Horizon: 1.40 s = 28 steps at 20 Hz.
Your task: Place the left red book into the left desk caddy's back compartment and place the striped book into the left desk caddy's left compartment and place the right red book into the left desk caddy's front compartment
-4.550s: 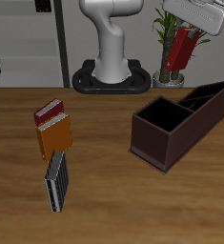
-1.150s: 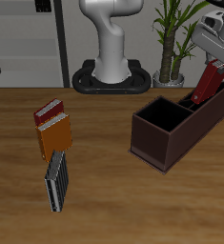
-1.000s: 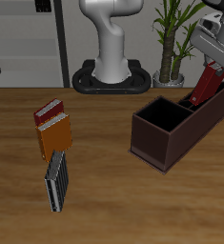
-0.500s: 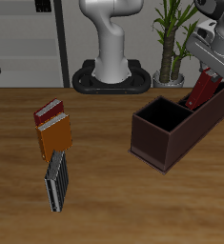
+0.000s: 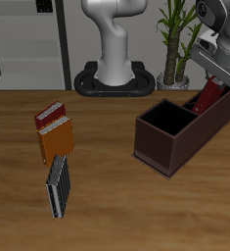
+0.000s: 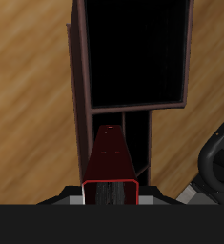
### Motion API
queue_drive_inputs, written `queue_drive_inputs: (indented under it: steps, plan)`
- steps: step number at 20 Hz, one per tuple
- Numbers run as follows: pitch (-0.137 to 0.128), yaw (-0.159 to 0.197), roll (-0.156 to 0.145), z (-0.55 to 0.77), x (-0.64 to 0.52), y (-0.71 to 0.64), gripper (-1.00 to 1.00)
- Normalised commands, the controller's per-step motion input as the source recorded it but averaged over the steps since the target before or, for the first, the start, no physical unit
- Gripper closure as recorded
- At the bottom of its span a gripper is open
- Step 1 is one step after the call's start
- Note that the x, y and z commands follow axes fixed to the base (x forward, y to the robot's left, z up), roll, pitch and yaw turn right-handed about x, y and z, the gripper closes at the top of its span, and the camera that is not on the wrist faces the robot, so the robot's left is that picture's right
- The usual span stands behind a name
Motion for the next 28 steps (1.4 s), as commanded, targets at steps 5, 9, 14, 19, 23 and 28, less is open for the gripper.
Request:
queue_drive_inputs:
  steps: [5, 9, 14, 19, 23, 28]
  plan:
    - [-0.035, 0.062, -0.011, 0.12, -0.16, -0.21, -1.0]
    - [-0.039, 0.034, -0.027, 0.15, -0.04, -0.19, -1.0]
    - [-0.027, 0.024, -0.014, 0.13, -0.05, -0.15, -1.0]
    - [-0.032, 0.02, -0.019, 0.15, -0.1, -0.16, -1.0]
    - [-0.048, 0.086, -0.023, 0.1, -0.04, -0.09, -1.0]
    - [-0.041, 0.128, -0.083, 0.13, 0.14, -0.28, -1.0]
